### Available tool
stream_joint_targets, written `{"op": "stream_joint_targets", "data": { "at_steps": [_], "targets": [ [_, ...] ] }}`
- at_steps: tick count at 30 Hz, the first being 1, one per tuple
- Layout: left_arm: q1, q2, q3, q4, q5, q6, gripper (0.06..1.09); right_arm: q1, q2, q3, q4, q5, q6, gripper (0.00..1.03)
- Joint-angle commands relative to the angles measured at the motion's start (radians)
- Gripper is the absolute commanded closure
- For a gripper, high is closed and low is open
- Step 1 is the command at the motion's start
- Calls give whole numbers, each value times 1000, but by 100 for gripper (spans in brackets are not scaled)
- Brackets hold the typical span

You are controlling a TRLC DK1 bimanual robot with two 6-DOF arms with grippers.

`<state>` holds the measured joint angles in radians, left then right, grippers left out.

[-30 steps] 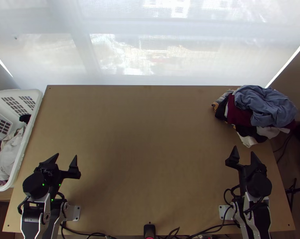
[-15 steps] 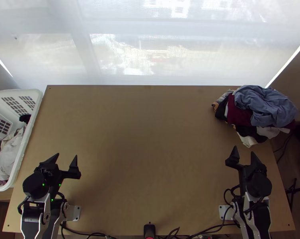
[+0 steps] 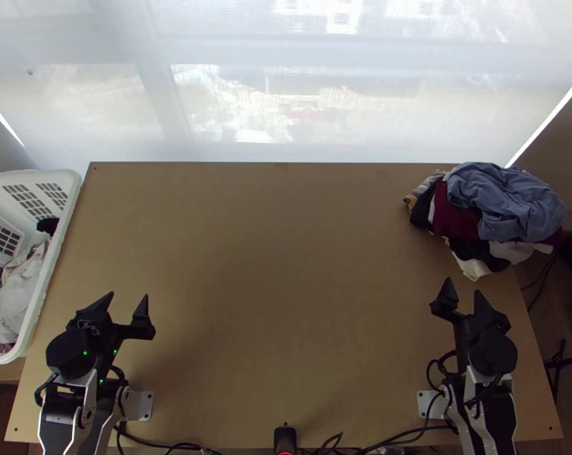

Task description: Fold the t-shirt

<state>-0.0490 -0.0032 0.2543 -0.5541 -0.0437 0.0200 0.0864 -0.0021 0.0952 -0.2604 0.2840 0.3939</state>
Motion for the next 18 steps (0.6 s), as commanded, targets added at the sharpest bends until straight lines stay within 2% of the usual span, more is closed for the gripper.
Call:
{"op": "stream_joint_targets", "data": {
  "at_steps": [1,2,4,7,9,10,11,13,16,18],
  "targets": [
    [1,2,5,14,-116,-29,10,-10,-3,5,228,6,72,5],
    [9,3,10,19,-122,-29,10,-30,-1,5,286,6,60,8],
    [32,6,31,31,-131,-46,10,-13,-1,5,355,4,-23,15],
    [74,80,79,54,-131,-74,10,30,4,6,408,6,-242,16],
    [103,207,142,68,-131,-109,10,50,10,8,434,7,-408,16],
    [120,285,188,71,-131,-132,10,61,5,12,438,7,-461,16],
    [141,364,243,63,-131,-158,10,73,2,20,440,7,-512,16],
    [186,514,349,40,-130,-207,10,95,4,24,520,6,-616,4],
    [215,687,523,-30,-131,-270,10,165,91,120,421,-8,-621,4],
    [239,781,622,-96,-131,-284,10,173,226,213,339,6,-540,4]
  ]
}}
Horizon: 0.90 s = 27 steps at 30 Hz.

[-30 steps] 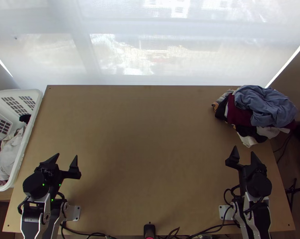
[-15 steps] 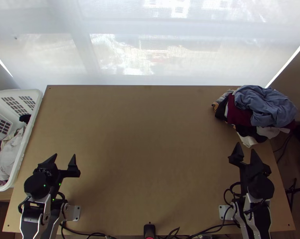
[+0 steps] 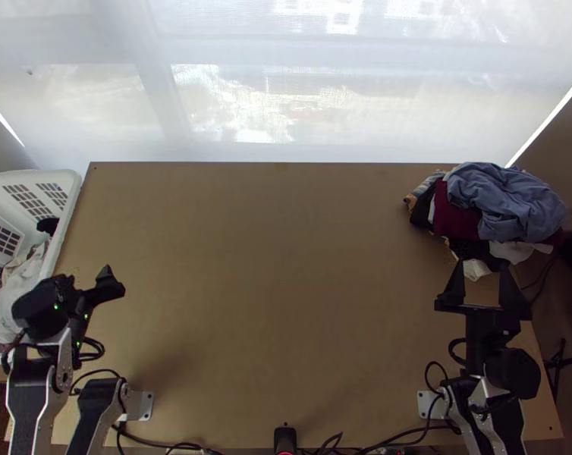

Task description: Fold the t-shirt

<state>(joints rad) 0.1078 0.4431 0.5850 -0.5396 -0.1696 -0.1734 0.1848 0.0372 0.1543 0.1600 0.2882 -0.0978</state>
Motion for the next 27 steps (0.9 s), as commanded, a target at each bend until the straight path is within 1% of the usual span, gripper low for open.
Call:
{"op": "stream_joint_targets", "data": {
  "at_steps": [1,4,6,8,11,12,14,16,18,19,21,22,23,27],
  "targets": [
    [110,375,340,-143,-5,-90,10,65,262,205,-114,5,-17,4],
    [224,480,467,-234,7,-90,10,62,484,384,-261,6,44,4],
    [325,526,533,-249,16,-95,10,65,609,507,-355,6,50,4],
    [418,557,578,-224,33,-113,10,85,690,611,-438,6,69,4],
    [540,612,592,-131,116,-101,10,107,777,720,-511,22,89,5],
    [575,637,590,-103,147,-100,10,124,794,752,-539,22,86,5],
    [613,712,602,-77,147,-95,10,139,808,814,-596,22,86,5],
    [630,789,633,-103,143,-58,10,140,814,870,-646,20,79,5],
    [652,875,641,-108,143,43,10,171,819,903,-674,20,87,5],
    [661,927,647,-115,142,77,10,177,823,910,-688,20,87,5],
    [704,1053,659,-118,145,186,10,173,828,923,-720,19,81,5],
    [719,1117,681,-118,143,203,10,165,828,923,-726,16,76,5],
    [747,1178,704,-115,145,192,10,162,830,926,-744,11,67,5],
    [796,1359,786,-25,143,186,10,170,834,933,-840,0,10,5]
  ]
}}
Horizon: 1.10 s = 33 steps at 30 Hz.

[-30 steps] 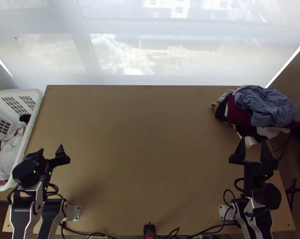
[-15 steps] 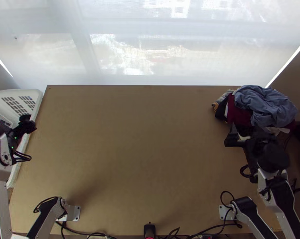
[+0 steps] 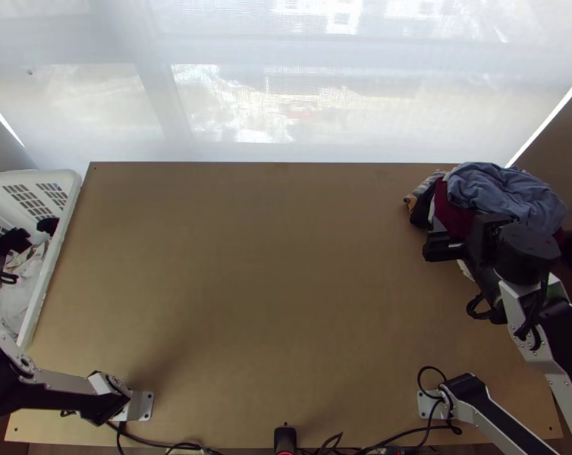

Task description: Fold the t-shirt

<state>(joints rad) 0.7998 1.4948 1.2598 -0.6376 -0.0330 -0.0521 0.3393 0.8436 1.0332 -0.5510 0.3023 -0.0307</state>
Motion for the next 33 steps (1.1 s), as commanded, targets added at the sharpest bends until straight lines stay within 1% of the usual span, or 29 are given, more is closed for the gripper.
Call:
{"op": "stream_joint_targets", "data": {
  "at_steps": [1,3,6,11,14,18,26,27,30,31,33],
  "targets": [
    [108,352,138,88,7,72,10,24,28,54,-153,-14,-80,5],
    [118,440,201,101,7,78,10,41,28,56,-187,-14,-104,5],
    [127,579,296,115,-1,72,10,63,29,54,-217,-14,-118,5],
    [128,786,428,121,-67,54,10,67,46,53,-250,-14,-124,5],
    [128,891,492,122,-85,47,10,67,54,50,-277,-14,-129,5],
    [128,999,572,125,-96,47,10,67,63,44,-297,-14,-140,5],
    [122,1170,748,72,-122,72,11,66,112,51,-300,-14,-140,5],
    [121,1184,773,61,-130,72,13,66,117,54,-303,-14,-140,5],
    [124,1220,837,27,-134,72,32,63,127,59,-303,-14,-144,5],
    [125,1230,856,12,-134,70,41,61,132,57,-303,-14,-144,5],
    [127,1239,892,-17,-134,63,67,58,135,51,-299,-14,-144,5]
  ]
}}
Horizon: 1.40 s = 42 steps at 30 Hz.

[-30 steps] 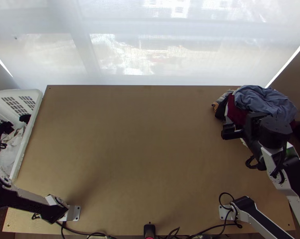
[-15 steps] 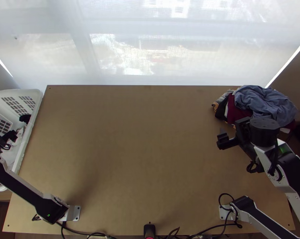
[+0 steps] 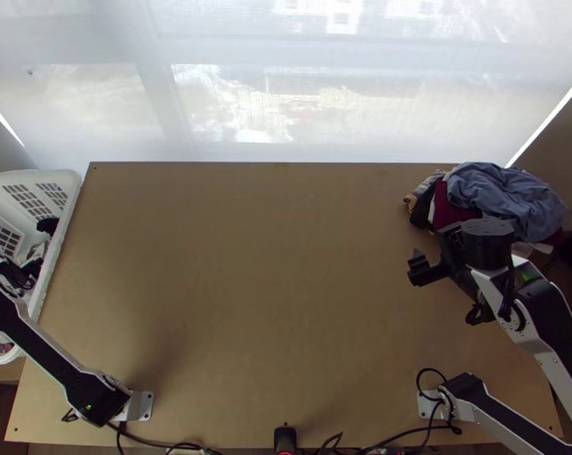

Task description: Fold the t-shirt

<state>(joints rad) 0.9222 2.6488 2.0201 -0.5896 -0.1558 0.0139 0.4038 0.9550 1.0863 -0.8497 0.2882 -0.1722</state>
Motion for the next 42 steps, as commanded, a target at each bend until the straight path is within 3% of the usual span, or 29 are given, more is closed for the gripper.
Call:
{"op": "stream_joint_targets", "data": {
  "at_steps": [1,3,12,23,30,36,40,42],
  "targets": [
    [4,83,143,-75,-11,-5,81,-8,24,-6,3,0,-3,5],
    [3,69,155,-99,-10,-9,105,-11,24,-14,6,0,-3,5],
    [-19,-217,91,-199,15,-91,105,-6,21,-25,9,0,-12,5],
    [-91,-696,91,-469,294,-117,105,20,-44,-45,23,0,-20,5],
    [-177,-998,111,-507,435,-120,105,23,-128,-58,26,-3,-23,5],
    [-407,-1201,161,-486,450,-193,105,23,-239,-112,26,-6,-24,5],
    [-746,-1288,157,-496,432,-201,105,24,-294,-141,12,-11,-23,5],
    [-925,-1296,155,-524,377,-201,105,33,-309,-146,3,-11,-24,5]
  ]
}}
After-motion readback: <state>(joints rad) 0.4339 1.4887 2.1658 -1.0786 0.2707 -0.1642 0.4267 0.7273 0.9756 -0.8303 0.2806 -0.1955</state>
